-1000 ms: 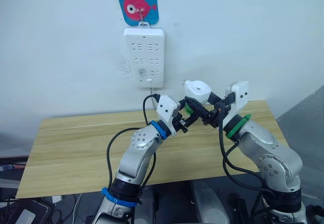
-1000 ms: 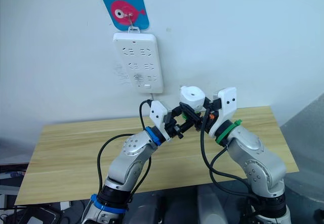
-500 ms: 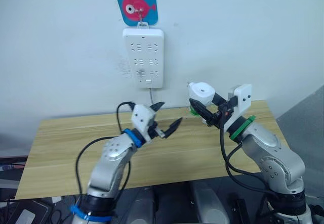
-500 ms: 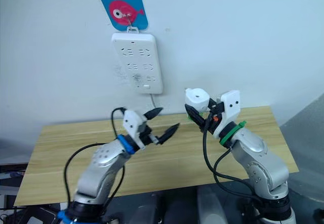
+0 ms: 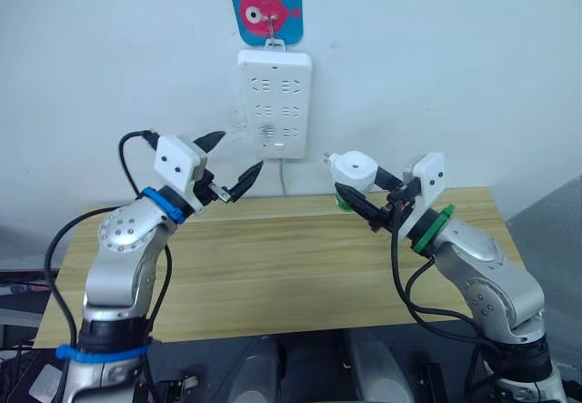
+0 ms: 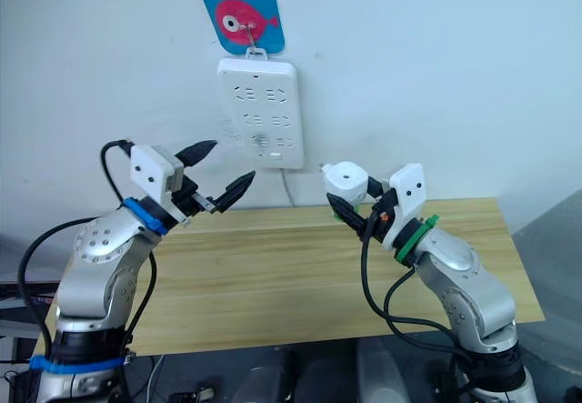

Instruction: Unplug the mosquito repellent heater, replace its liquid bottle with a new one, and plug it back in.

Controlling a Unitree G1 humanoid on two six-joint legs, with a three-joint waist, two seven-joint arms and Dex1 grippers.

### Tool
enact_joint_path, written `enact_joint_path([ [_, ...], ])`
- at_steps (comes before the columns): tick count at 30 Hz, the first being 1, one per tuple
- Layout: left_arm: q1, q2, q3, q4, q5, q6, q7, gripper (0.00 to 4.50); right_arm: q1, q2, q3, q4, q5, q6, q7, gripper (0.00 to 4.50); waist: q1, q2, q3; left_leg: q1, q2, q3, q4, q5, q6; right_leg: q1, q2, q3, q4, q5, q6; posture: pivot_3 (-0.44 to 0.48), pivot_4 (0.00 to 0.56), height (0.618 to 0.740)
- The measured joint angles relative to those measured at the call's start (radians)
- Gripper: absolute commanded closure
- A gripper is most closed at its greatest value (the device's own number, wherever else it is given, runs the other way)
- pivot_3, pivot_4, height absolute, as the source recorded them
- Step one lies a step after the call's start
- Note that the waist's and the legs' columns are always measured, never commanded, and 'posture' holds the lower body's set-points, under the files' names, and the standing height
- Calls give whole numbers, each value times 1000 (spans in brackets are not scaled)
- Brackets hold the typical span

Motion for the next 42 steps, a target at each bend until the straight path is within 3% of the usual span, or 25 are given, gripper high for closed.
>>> enact_joint_path([
  [11,-193,-2,-69,288,3,-90,-185,0,6,2,-9,-61,28,45,-31,1443,-9,-1,-1,-2,0,0,0,0,0,-2,-1,0,0,0,0,-164,200,740],
  [18,-275,-50,-80,358,-39,-50,-268,0,-8,13,-13,-94,49,88,-75,1443,-2,-2,-2,-2,-1,-1,1,0,0,0,-1,-1,0,1,1,-171,201,740],
  [23,-314,-54,-92,358,-75,2,-334,0,-43,-9,-13,-110,59,125,-92,1443,-25,-3,-2,-2,-1,0,0,0,0,-1,-1,0,0,1,1,-182,208,740],
  [26,-314,-40,-90,357,-105,58,-359,587,-44,-8,-14,-115,63,137,-108,1443,-33,-3,-2,-3,0,0,0,0,0,-3,-1,0,0,1,1,-184,210,740],
  [35,-308,15,-53,312,-189,245,-374,3184,-45,3,-14,-125,67,146,-128,1443,-38,-3,-2,-4,0,-2,0,0,0,-4,-1,1,1,1,1,-178,218,740],
  [42,-297,22,-34,251,-245,365,-369,3162,-50,1,-3,-132,66,146,-118,1443,-42,-3,-2,-11,0,-3,1,0,0,-12,-1,1,2,1,1,-172,227,740],
])
